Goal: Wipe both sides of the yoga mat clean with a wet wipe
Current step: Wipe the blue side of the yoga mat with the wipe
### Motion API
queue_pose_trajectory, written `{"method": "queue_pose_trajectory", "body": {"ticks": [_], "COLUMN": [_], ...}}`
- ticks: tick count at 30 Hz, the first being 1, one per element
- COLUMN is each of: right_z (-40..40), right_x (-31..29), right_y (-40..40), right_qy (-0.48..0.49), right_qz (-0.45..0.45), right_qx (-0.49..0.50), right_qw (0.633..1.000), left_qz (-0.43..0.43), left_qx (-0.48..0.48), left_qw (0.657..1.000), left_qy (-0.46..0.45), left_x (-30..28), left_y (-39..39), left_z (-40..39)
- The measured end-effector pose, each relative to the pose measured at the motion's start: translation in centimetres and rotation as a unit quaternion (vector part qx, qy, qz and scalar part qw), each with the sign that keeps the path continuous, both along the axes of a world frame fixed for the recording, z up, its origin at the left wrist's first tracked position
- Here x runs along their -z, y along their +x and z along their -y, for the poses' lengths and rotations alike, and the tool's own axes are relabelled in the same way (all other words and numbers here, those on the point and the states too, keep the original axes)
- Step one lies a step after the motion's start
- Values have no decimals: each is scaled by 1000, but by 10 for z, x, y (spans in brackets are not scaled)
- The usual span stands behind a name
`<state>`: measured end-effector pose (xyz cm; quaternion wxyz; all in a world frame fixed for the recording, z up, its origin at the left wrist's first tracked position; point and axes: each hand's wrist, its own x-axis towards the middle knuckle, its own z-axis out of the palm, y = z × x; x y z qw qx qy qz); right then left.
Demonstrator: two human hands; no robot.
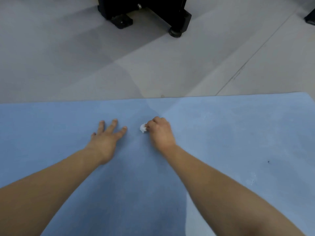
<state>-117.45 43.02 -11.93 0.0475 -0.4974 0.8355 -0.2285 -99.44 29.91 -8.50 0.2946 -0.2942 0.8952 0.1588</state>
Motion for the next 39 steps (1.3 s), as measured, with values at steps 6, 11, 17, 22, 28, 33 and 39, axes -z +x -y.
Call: {"method": "queue_pose_trajectory", "body": {"ticks": [6,11,17,22,28,33,39], "right_z": [-98,-95,-68,-87,-168,-126,-113], "right_x": [-6,-8,5,7,4,6,9], "right_y": [-102,-92,26,-3,-102,-45,15], "right_qy": [54,62,-8,15,76,9,23], "right_qz": [20,70,22,-36,-38,23,51], "right_qx": [213,312,80,23,284,241,49], "right_qw": [975,945,997,999,955,970,997], "left_qz": [-63,-42,-19,-7,-66,-95,-108], "left_qx": [32,120,102,96,161,152,138], "left_qw": [997,992,995,995,984,983,984], "left_qy": [6,9,-13,-18,24,30,13], "left_x": [-3,0,3,-2,1,-1,-10], "left_y": [-10,-23,-27,-33,-18,-11,-17], "left_z": [-44,-100,-108,-116,-130,-142,-154]}}
